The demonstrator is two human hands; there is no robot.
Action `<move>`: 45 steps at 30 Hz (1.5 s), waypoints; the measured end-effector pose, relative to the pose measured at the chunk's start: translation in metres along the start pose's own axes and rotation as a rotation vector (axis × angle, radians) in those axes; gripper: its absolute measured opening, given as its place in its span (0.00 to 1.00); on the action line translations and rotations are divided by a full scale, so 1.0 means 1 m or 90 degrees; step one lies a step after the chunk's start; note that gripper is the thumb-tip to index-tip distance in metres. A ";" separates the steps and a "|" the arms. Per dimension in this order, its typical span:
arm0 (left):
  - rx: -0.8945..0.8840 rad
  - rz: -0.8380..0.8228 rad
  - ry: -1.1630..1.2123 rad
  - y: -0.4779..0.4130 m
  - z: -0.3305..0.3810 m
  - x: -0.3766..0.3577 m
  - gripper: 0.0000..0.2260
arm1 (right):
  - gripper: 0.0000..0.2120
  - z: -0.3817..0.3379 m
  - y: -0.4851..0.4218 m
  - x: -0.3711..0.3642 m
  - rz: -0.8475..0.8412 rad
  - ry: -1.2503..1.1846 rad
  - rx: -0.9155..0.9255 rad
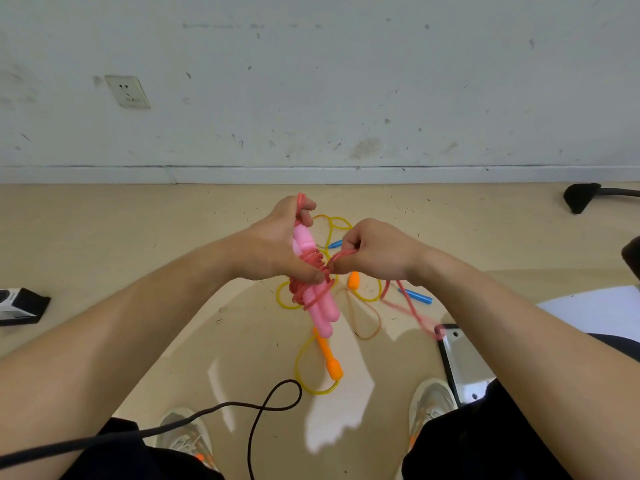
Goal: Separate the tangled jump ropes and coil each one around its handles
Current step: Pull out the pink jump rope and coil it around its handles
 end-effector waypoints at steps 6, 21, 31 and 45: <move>-0.039 0.087 -0.053 0.001 0.007 0.017 0.50 | 0.13 0.005 0.005 -0.007 0.045 -0.272 -0.079; 0.015 0.417 0.034 0.012 -0.003 0.062 0.45 | 0.11 -0.032 0.009 -0.014 0.126 -0.342 0.032; 0.133 0.257 0.343 -0.002 -0.026 0.037 0.35 | 0.08 -0.034 0.008 -0.006 0.193 -0.344 0.108; 0.173 0.366 0.649 0.002 -0.035 0.046 0.31 | 0.09 -0.044 0.020 -0.009 0.294 0.010 0.143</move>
Point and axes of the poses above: each hand's wrist, its own y-axis away from the middle knuckle, its own x-axis out of the back of the hand, z = x × y, the point moved 10 cm from there along -y, towards the middle knuckle, and after that the axes turned 10 degrees about x, right-handed, at the moved point
